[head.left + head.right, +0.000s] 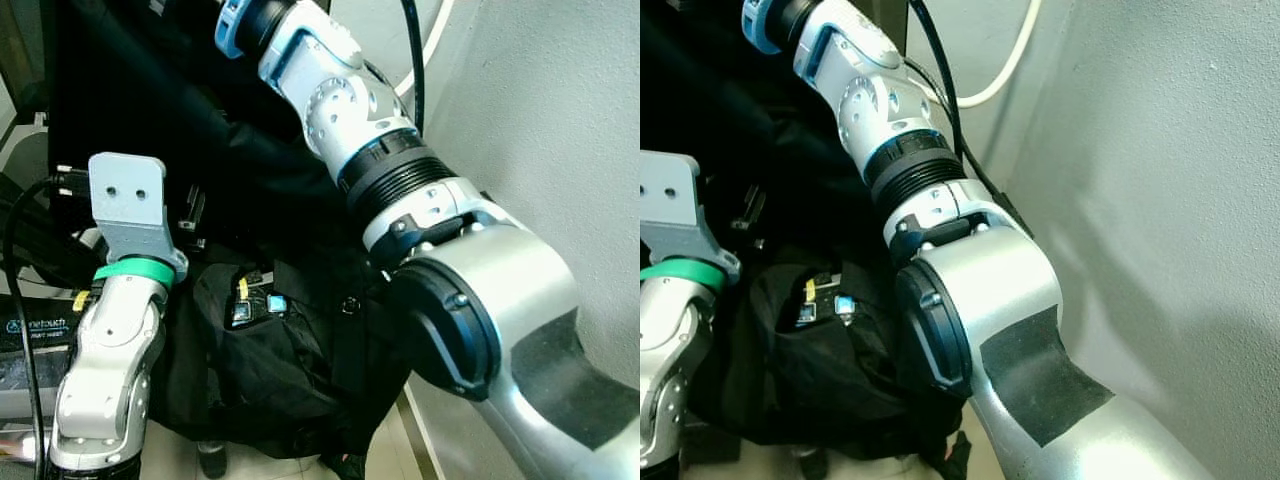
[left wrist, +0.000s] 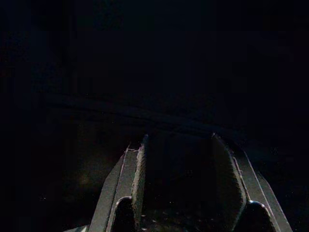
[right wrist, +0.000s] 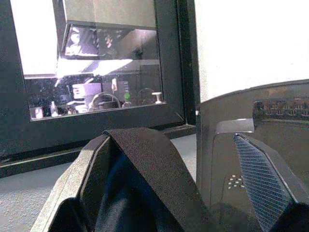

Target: Clothes washing

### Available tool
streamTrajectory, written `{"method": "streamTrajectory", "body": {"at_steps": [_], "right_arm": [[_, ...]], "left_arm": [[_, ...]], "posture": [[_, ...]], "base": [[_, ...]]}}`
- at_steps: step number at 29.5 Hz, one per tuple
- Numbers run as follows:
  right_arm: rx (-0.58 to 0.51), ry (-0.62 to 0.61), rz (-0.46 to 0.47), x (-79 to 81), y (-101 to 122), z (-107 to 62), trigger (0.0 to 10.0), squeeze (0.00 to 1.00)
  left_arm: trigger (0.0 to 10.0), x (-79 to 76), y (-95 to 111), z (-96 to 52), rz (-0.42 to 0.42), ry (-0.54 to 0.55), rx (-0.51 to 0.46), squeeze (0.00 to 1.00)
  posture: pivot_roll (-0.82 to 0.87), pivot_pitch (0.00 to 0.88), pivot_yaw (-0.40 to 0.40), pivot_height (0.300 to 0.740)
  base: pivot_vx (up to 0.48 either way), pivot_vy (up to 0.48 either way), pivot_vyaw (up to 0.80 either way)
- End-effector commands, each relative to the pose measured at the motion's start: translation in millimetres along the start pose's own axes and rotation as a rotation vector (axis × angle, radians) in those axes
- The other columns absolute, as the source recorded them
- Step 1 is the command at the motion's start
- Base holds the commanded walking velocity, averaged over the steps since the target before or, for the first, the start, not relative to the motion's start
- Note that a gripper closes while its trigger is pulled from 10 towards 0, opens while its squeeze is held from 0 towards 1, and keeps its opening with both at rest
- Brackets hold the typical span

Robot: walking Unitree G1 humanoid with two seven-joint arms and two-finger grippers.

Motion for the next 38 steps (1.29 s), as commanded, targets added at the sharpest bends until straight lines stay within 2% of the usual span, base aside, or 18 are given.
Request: {"method": "streamTrajectory", "body": {"at_steps": [1,2,6,8,11,13,15,16,18,19,21,22,23,24,25,28,32,38], "right_arm": [[0.184,0.238,-0.044,48.1,-39,7.2,10.0,1.00],[0.239,0.278,-0.073,50.9,-45,4.7,10.0,0.00],[0.239,0.278,-0.073,50.9,-45,4.7,10.0,0.00],[0.423,0.460,-0.343,61.5,-79,-15.1,10.0,0.00],[0.457,0.517,-0.435,65.5,-89,-21.7,10.0,0.00],[0.246,0.238,-0.259,40.5,-46,-0.2,10.0,0.00],[0.158,0.226,-0.128,30.2,-25,-0.8,10.0,0.00],[0.199,0.168,-0.300,14.6,-25,-7.1,10.0,0.00],[0.199,0.168,-0.300,14.6,-25,-7.1,10.0,0.00],[0.223,0.129,-0.430,4.0,-23,-11.8,10.0,0.00],[0.304,0.222,-0.364,2.3,-35,-25.5,10.0,0.00],[0.402,0.110,-0.522,-19.6,-41,-35.9,10.0,0.00],[0.408,0.039,-0.309,-28.6,-45,-43.1,10.0,0.00],[0.408,0.039,-0.309,-28.6,-45,-43.1,10.0,0.00],[0.409,0.038,-0.136,-29.3,-50,-49.2,10.0,0.00],[0.409,-0.168,-0.219,-56.4,-46,-58.5,10.0,0.00],[0.358,-0.297,-0.095,-78.1,-37,-72.7,10.0,0.00],[0.376,-0.458,-0.203,-120.7,-39,-139.9,10.0,0.00]], "left_arm": [[10.0,5.6,-1,0.4,0.027,0.006,0.007,0.00],[10.0,6.8,-1,0.3,0.031,0.008,0.009,0.00],[10.0,6.8,-1,0.3,0.031,0.008,0.009,0.00],[10.0,5.8,-5,0.6,0.041,0.011,0.029,0.00],[10.0,5.1,-9,0.2,0.054,0.016,0.047,0.00],[10.0,6.1,-9,0.1,0.058,0.022,0.046,0.00],[10.0,7.2,-8,1.1,0.060,0.025,0.041,0.00],[10.0,8.5,-7,1.0,0.062,0.029,0.040,0.00],[10.0,8.5,-7,1.0,0.062,0.029,0.040,0.00],[10.0,9.4,-7,0.9,0.063,0.032,0.039,0.00],[10.0,11.5,-7,0.7,0.066,0.038,0.041,0.00],[10.0,12.9,-8,0.5,0.066,0.041,0.042,0.00],[10.0,13.8,-8,0.4,0.062,0.043,0.043,0.00],[10.0,13.8,-8,0.4,0.062,0.043,0.043,0.00],[10.0,14.1,-8,0.5,0.058,0.044,0.042,0.00],[10.0,14.1,-7,1.2,0.055,0.042,0.038,0.00],[10.0,15.4,-4,1.7,0.057,0.049,0.030,0.00],[10.0,16.6,11,-0.6,0.008,0.026,-0.042,0.00]], "posture": [[0.17,0.015,-0.030,0.740],[0.17,0.015,-0.030,0.740],[0.17,0.015,-0.030,0.740],[0.17,0.019,-0.033,0.740],[0.17,0.021,-0.034,0.740],[0.17,0.021,-0.034,0.740],[0.17,0.021,-0.034,0.740],[0.18,0.022,-0.045,0.740],[0.18,0.022,-0.045,0.740],[0.18,0.022,-0.045,0.740],[0.17,0.024,-0.044,0.740],[0.17,0.027,-0.042,0.740],[0.16,0.025,-0.036,0.740],[0.16,0.025,-0.036,0.740],[0.16,0.025,-0.036,0.740],[0.16,0.025,-0.036,0.740],[0.17,0.032,-0.043,0.740],[0.18,0.035,-0.048,0.740]], "base": [[0.000,0.000,0.00],[0.000,0.000,0.00],[0.000,0.000,0.00],[0.000,0.000,0.00],[0.000,0.000,0.00],[0.000,0.000,0.00],[0.000,0.000,0.00],[0.000,0.000,0.00],[0.000,0.000,0.00],[0.000,0.000,0.00],[0.000,0.000,0.00],[0.000,0.000,0.00],[0.000,0.000,0.00],[0.000,0.000,0.00],[0.000,0.000,0.00],[0.000,0.000,0.00],[0.000,0.000,0.00],[0.000,0.000,0.00]]}}
Point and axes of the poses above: a point about 5 cm out from each wrist's last joint towards the gripper, its own z axis pointing out of the wrist towards the gripper, its own y axis along the axis of the wrist's last joint, x = y × z, the point moved 4 cm from there along z, pointing out of the wrist towards the gripper, and after that the axes turned 13 degrees about -z, right-handed, at the moved point
